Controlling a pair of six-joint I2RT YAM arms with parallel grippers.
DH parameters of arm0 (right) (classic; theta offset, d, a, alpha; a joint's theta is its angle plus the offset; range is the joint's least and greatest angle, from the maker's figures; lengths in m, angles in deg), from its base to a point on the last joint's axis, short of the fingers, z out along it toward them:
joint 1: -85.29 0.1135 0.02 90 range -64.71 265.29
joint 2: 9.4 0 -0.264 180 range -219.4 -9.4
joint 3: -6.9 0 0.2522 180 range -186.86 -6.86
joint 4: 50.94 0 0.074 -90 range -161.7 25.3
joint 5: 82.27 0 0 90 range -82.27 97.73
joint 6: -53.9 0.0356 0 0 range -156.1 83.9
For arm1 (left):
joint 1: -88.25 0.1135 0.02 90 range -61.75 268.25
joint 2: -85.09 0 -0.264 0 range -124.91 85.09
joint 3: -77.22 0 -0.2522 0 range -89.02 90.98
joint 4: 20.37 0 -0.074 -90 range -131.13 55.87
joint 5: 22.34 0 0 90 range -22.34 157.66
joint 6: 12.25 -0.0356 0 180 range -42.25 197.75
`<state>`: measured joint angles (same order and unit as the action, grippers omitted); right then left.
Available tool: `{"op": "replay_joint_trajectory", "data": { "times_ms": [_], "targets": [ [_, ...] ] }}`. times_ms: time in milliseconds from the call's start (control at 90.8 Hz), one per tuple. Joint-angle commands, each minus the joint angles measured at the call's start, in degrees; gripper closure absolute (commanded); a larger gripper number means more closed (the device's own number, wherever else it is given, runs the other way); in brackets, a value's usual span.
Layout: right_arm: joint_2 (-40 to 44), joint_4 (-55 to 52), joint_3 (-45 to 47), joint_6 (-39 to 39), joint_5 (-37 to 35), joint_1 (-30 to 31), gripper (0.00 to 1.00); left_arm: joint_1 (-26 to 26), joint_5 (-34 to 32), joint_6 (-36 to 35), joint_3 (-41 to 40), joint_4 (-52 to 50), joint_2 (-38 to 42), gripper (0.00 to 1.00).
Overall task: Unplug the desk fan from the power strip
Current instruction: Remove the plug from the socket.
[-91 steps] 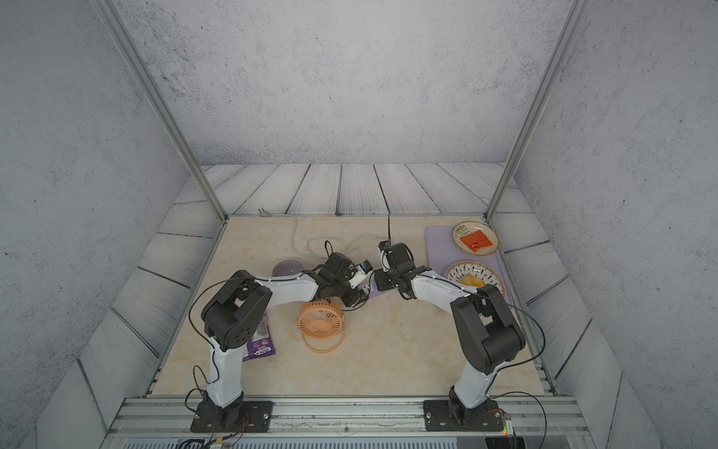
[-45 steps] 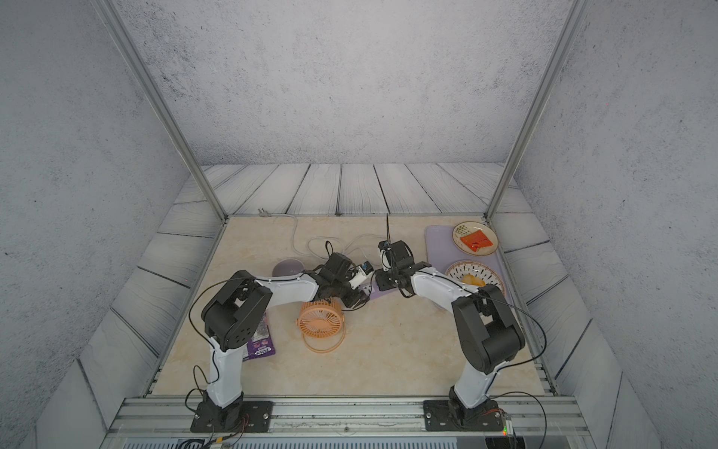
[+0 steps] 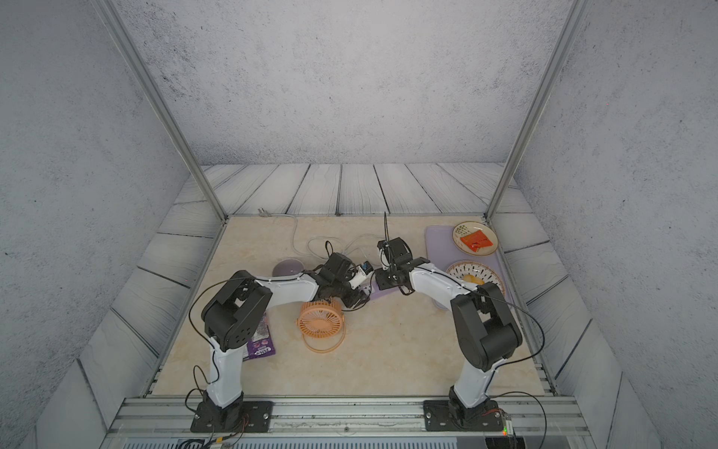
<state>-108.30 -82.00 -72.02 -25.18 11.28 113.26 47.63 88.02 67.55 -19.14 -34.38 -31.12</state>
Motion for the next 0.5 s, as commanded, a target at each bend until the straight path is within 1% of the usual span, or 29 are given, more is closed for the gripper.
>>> {"op": "replay_joint_trajectory", "data": {
  "times_ms": [0, 154, 286, 484],
  "targets": [
    [0.4, 7.03, -0.84, 1.12, 0.15, 1.56, 0.59, -2.27, 2.16, -2.92, 0.24, -3.79, -0.61, 1.0],
    [0.54, 7.3, -0.8, 1.27, -1.9, 1.52, 0.5, -2.27, 2.15, -2.97, 0.12, -3.71, -0.52, 1.0],
    [0.31, 7.55, -0.88, 1.34, -2.76, 1.41, 0.49, -2.27, 2.23, -2.99, 0.14, -3.78, -0.36, 1.0],
    [-0.86, 8.13, -0.95, 1.54, -1.52, 1.43, 0.48, -2.34, 2.16, -2.99, -0.14, -3.79, -0.01, 1.0]
  ]
}}
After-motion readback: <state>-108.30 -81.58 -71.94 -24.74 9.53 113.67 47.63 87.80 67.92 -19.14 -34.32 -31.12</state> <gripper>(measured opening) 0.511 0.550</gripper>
